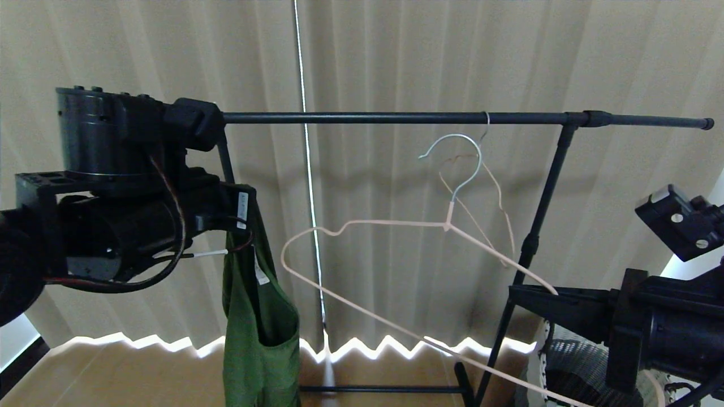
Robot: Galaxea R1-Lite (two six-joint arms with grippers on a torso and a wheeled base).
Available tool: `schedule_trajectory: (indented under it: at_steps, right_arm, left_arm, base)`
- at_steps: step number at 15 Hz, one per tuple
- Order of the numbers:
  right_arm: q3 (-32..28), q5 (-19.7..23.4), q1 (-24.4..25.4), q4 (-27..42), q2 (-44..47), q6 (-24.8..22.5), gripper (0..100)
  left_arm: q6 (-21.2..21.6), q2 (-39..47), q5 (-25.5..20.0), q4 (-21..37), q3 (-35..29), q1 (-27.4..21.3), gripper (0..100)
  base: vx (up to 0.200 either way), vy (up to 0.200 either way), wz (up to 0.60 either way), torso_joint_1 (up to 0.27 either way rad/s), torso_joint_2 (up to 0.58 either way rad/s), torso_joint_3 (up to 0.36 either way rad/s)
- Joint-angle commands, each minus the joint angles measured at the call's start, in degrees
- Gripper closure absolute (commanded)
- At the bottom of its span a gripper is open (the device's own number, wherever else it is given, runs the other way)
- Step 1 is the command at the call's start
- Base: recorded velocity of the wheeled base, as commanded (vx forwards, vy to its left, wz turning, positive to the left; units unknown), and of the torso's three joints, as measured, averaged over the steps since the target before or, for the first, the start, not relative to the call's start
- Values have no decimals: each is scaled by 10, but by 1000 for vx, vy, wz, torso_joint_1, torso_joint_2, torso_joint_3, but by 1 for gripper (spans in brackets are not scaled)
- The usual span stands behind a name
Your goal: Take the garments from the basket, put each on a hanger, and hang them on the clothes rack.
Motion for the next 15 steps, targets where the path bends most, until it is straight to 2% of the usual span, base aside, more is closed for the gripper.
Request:
schedule_trajectory:
  at_steps: [1,3,6,12,15]
  right_arm:
    - [-2,0,8,-1,-5,0,100]
    - [-8,0,8,-10,-3,1,100]
    - [-21,0,14,-33,19,28,100]
    - [-49,-2,13,-39,66,32,100]
    - [-55,-2,13,-88,105,31,100]
  left_arm:
    - [0,26,16,0,-16,-6,100]
    - [1,25,19,0,-18,-6,100]
    - [0,22,20,-1,-17,-17,100]
    - [-2,20,20,-2,-17,-22,100]
    - [-2,3,25,1,-14,-29,100]
  base:
    - [0,0,0,0,0,0]
    - [0,0,0,0,0,0]
    - [0,0,0,0,0,0]
    - [0,0,0,0,0,0]
    - [0,0,0,0,0,0]
